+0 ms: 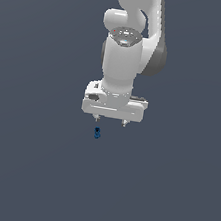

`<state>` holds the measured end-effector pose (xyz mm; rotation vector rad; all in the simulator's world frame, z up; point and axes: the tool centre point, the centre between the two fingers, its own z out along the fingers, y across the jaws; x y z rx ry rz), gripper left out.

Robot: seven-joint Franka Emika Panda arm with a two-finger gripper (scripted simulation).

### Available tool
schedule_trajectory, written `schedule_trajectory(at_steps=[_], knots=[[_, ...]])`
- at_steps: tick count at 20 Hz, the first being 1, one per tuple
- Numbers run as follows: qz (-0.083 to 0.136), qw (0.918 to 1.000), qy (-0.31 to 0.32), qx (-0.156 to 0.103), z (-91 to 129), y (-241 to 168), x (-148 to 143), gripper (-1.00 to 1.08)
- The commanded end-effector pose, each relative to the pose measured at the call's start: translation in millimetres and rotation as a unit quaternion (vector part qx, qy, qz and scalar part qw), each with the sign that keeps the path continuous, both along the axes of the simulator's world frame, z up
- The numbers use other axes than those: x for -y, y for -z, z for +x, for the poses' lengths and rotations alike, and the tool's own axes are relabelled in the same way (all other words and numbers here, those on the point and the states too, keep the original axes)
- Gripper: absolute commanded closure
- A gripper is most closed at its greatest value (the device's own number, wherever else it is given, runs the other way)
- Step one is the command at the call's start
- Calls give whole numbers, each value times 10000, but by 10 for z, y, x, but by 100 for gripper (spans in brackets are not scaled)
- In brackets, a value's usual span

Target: Pick up the object and move it to a goal position.

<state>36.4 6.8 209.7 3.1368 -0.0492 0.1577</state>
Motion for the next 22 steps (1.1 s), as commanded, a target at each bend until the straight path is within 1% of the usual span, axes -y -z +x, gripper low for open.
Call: schedule_trajectory(at_steps=[1,12,17,22], knots=[[0,10000,0,0,0,0,0,-92],[106,9998,158,77,14,-146,113,-92],[88,9999,97,55,6,-97,121,-92],[49,9999,-100,-9,-24,55,177,-92]])
